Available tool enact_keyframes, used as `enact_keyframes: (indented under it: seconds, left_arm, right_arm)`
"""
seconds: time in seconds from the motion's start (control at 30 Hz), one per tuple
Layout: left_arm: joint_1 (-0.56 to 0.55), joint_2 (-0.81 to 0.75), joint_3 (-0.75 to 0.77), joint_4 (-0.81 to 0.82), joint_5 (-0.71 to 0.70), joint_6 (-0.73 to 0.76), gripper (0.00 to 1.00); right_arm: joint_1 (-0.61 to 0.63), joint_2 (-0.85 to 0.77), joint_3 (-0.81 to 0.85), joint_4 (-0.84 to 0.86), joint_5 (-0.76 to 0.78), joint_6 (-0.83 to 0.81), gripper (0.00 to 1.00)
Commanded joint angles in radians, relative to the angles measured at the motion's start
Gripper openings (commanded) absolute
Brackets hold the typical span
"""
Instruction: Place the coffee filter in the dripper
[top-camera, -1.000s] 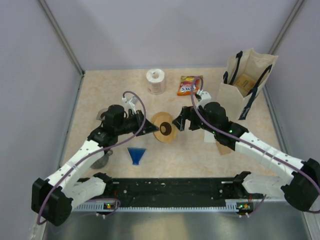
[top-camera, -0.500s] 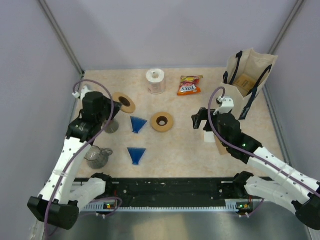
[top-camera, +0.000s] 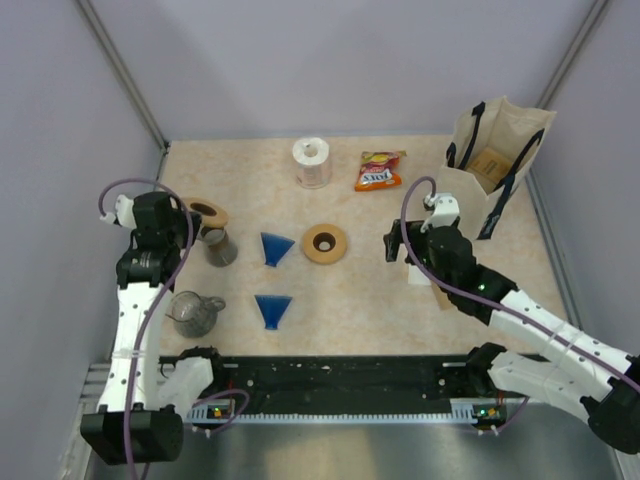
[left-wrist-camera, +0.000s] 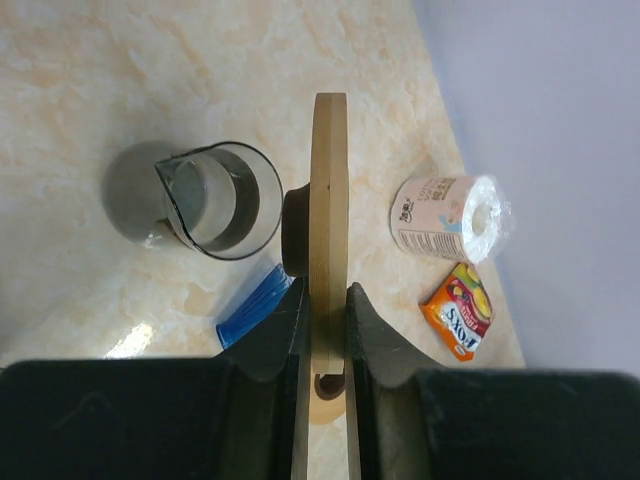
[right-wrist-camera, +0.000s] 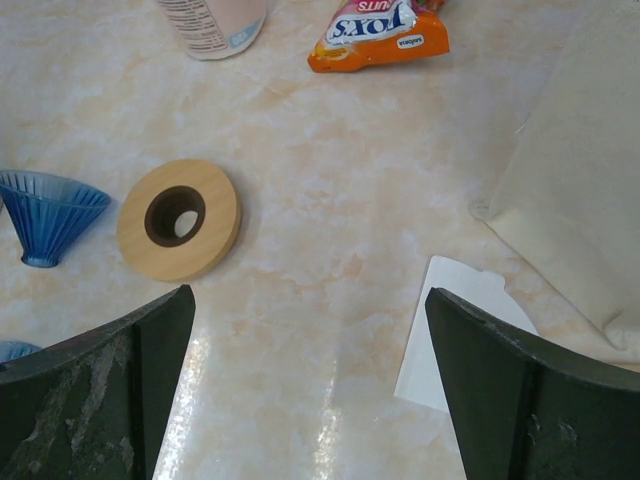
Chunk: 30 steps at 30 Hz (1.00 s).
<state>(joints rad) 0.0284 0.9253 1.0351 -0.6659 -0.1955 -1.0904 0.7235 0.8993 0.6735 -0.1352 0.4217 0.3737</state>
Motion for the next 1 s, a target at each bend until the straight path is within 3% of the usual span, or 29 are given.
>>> enact_keyframes:
  seconds: [0.0, 0.23, 0.73, 0.97]
  left_arm:
    - [0.096, 0.000, -0.076, 0.207, 0.161, 0.012, 0.00]
    - [0.237, 0.043, -0.193, 0.353, 0.435, 0.026, 0.00]
    - [0.326, 0.015, -0.299, 0.404, 0.513, 0.104, 0.00]
    - [0.332, 0.035, -0.287, 0.324, 0.525, 0.129, 0.26]
  right_arm:
    - [-0.006, 0.012, 0.000, 0.026, -0.024, -0.030, 0.99]
    - [-0.004, 0.016, 0.000, 0.028, -0.037, -0.039, 0.98]
    - [-0.004, 0.056, 0.003, 0.046, -0.086, -0.065, 0.98]
    - [-0.006, 0.046, 0.006, 0.045, -0.081, -0.067, 0.97]
